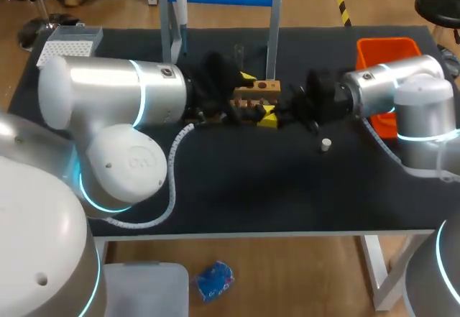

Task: Invert the test tube, pick up the pipette, mount the tip to pipette, aspirate from beaker and dispense into the tube, eject the tip, return the pipette, and cap with the stopper.

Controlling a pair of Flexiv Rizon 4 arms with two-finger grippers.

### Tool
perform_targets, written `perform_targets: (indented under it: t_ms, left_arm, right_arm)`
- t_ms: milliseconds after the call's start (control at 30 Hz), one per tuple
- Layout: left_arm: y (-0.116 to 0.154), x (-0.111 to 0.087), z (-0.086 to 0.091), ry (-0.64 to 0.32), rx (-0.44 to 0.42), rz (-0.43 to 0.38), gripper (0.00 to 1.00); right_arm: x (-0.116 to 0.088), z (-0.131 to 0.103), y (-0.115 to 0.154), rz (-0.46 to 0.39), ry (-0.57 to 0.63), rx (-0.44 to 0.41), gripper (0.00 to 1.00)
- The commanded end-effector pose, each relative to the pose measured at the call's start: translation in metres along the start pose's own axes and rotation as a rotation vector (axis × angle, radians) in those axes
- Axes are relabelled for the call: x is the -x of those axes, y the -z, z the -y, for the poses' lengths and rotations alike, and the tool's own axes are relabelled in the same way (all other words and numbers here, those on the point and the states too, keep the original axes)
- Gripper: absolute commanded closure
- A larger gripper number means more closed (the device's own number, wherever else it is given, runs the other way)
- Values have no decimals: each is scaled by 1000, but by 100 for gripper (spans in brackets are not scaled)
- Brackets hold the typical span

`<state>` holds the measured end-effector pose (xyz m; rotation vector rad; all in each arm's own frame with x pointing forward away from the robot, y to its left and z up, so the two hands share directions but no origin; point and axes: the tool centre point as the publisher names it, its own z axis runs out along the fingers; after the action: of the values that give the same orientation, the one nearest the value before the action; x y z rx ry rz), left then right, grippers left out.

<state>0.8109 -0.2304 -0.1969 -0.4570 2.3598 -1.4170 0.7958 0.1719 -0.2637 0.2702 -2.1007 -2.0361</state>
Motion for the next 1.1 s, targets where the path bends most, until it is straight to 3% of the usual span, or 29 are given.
perform_targets:
  t_ms: [33, 433, 1033, 1100]
  left_arm:
    - [19, 20, 4, 2, 26, 12, 0]
    - [39, 86, -17, 84, 64, 144, 0]
    - [39, 86, -17, 84, 64, 144, 0]
    - [32, 102, -19, 124, 67, 173, 0]
  right_arm:
    - [-9, -1, 8, -1, 16, -1, 100]
    - [-35, -4, 33, 2, 83, -26, 100]
    - [-35, -4, 33, 2, 83, -26, 100]
    - [-35, -4, 33, 2, 83, -26, 100]
